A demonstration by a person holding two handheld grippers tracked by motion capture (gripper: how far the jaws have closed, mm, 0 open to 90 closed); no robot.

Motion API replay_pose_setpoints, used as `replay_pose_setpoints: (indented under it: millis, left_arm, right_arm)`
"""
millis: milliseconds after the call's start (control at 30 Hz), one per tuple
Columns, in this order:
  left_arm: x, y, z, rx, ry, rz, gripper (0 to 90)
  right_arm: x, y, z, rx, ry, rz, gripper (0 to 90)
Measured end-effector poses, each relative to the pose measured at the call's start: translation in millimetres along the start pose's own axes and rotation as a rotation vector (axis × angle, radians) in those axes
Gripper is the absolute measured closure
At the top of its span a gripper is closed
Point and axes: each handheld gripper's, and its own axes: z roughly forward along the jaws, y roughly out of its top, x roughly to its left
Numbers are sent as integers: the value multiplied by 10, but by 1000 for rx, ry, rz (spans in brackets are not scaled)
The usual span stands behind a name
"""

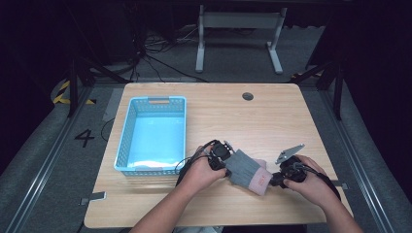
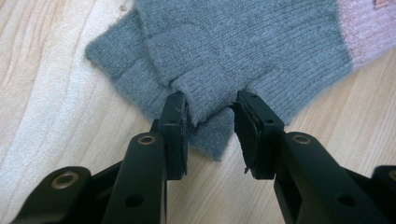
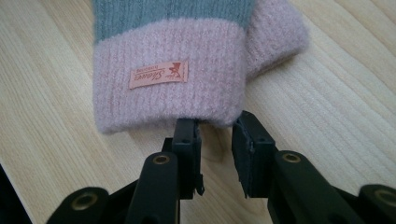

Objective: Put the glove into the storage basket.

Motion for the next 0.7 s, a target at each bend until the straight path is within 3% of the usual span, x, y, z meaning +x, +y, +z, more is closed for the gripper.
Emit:
replay_pose_setpoints:
  millis: [333, 700]
  left_arm:
    - [-18, 15, -28, -14, 40, -18, 805]
    - [-29, 27, -31, -25, 35, -7, 795]
  right_arm:
    - [3, 6, 4, -2, 1, 4, 725]
    - [6, 11, 8, -1, 0, 3, 725]
